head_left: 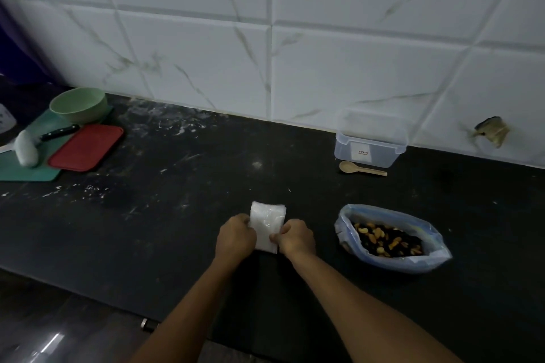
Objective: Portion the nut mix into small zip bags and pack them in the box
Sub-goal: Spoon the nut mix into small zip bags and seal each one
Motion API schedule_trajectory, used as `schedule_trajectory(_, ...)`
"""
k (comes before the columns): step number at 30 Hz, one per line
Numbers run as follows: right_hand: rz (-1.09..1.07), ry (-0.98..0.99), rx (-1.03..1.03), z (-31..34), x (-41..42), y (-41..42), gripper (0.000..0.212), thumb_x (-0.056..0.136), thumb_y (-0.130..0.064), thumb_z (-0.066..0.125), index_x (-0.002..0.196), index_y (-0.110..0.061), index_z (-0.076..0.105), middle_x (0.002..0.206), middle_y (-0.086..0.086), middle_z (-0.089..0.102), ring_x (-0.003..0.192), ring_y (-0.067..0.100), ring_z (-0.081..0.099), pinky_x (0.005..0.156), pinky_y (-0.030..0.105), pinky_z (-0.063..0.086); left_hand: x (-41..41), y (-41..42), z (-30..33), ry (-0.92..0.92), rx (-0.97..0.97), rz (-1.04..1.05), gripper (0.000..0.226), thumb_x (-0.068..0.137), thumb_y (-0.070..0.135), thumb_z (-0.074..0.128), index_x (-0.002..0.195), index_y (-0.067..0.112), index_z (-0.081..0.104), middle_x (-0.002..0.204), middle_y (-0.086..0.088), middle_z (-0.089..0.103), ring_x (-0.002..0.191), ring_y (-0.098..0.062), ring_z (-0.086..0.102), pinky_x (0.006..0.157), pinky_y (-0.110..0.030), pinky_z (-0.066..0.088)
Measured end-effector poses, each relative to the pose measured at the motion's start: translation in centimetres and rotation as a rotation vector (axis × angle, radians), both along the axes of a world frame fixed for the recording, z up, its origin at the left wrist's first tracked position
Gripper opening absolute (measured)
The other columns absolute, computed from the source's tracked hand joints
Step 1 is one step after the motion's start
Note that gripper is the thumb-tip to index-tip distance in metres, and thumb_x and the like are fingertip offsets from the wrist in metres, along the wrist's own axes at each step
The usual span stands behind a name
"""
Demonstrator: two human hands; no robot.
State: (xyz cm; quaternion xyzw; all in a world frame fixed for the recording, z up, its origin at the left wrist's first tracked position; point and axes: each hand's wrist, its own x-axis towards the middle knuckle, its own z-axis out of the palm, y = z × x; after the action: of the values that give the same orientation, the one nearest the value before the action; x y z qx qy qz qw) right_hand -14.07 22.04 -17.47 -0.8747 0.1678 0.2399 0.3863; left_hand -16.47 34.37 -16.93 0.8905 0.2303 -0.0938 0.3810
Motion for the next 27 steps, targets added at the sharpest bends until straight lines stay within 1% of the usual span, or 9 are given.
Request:
schedule_trajectory(4,0.007,-0.065,0.009,0.0,-0.1,0.0,0.024,0.083,-0.026,0.073,0.076,-0.025,0.05,0.094,0.004,0.067,0.087,0.021,0.067,0.078,0.037,0.057,0.1,0.1,0.0,0.0,0.006,-0.008,0.018,0.091,0.006,0.048,0.097,0.014,0.063,0.088,0.001,0.061,0.079,-0.015,0.062,0.067,-0.03,0.053)
schedule_trajectory(8,0.029,-0.088,0.075,0.5,0.0,-0.6,0.016,0.085,-0.025,0.071,0.079,-0.021,0.057,0.087,0.0,0.063,0.081,0.015,0.062,0.07,0.028,0.051,0.0,-0.2,0.5,-0.086,0.038,0.071,0.003,0.09,0.019,0.057,0.09,0.022,0.059,0.091,-0.002,0.062,0.076,-0.015,0.062,0.067,-0.032,0.055)
schedule_trajectory(10,0.04,-0.124,0.132,1.2,-0.2,-1.1,0.012,0.086,-0.024,0.071,0.085,-0.018,0.061,0.087,-0.001,0.062,0.079,0.012,0.061,0.068,0.025,0.05,0.2,-0.7,1.5,-0.18,0.013,0.121,0.011,0.094,0.031,0.057,0.09,0.021,0.06,0.089,-0.004,0.064,0.074,-0.013,0.062,0.069,-0.036,0.055)
schedule_trajectory(12,0.075,-0.22,0.148,2.1,-0.6,-1.6,0.011,0.086,-0.022,0.07,0.084,-0.018,0.06,0.085,-0.002,0.062,0.077,0.01,0.061,0.064,0.021,0.047,0.8,-1.4,3.3,-0.202,-0.162,0.156,0.031,0.096,0.041,0.054,0.09,0.012,0.065,0.083,-0.009,0.066,0.072,-0.016,0.062,0.074,-0.041,0.056)
schedule_trajectory(14,0.13,-0.376,0.101,3.0,-1.0,-2.4,0.015,0.087,-0.021,0.069,0.08,-0.021,0.056,0.081,-0.004,0.059,0.073,0.007,0.058,0.061,0.017,0.043,1.5,-2.2,5.3,-0.177,-0.421,0.2,0.039,0.096,0.045,0.053,0.091,0.009,0.067,0.084,-0.011,0.068,0.077,-0.019,0.064,0.077,-0.04,0.056)
schedule_trajectory(18,0.183,-0.615,-0.007,4.0,-1.2,-4.2,0.014,0.089,-0.02,0.065,0.081,-0.02,0.054,0.08,-0.006,0.057,0.072,0.008,0.053,0.063,0.018,0.039,2.8,-4.1,8.0,-0.091,-0.652,0.197,0.024,0.097,0.029,0.056,0.088,0.01,0.066,0.08,-0.005,0.066,0.076,-0.015,0.062,0.068,-0.029,0.051)
schedule_trajectory(22,0.186,-0.663,-0.044,5.1,-1.5,-6.3,0.015,0.088,-0.023,0.066,0.082,-0.02,0.053,0.083,-0.004,0.057,0.075,0.009,0.053,0.066,0.021,0.041,3.6,-6.3,8.7,-0.109,-0.607,0.074,0.019,0.096,0.017,0.056,0.079,0.011,0.063,0.074,-0.003,0.064,0.069,-0.012,0.062,0.064,-0.026,0.052)
schedule_trajectory(25,0.172,-0.569,-0.04,5.9,-1.9,-8.0,0.008,0.088,-0.029,0.064,0.091,-0.025,0.057,0.091,-0.007,0.06,0.081,0.006,0.058,0.072,0.026,0.053,3.9,-7.4,8.6,-0.172,-0.473,-0.022,0.017,0.095,0.02,0.059,0.081,0.012,0.064,0.077,-0.004,0.065,0.071,-0.012,0.062,0.069,-0.029,0.055)
schedule_trajectory(27,0.129,-0.567,-0.053,6.6,-2.1,-9.5,0.003,0.09,-0.027,0.059,0.093,-0.026,0.059,0.091,-0.008,0.061,0.081,0.005,0.059,0.07,0.027,0.054,4.0,-8.2,8.6,-0.179,-0.428,-0.112,0.018,0.095,0.023,0.059,0.081,0.014,0.064,0.079,-0.004,0.066,0.072,-0.012,0.063,0.069,-0.029,0.053)
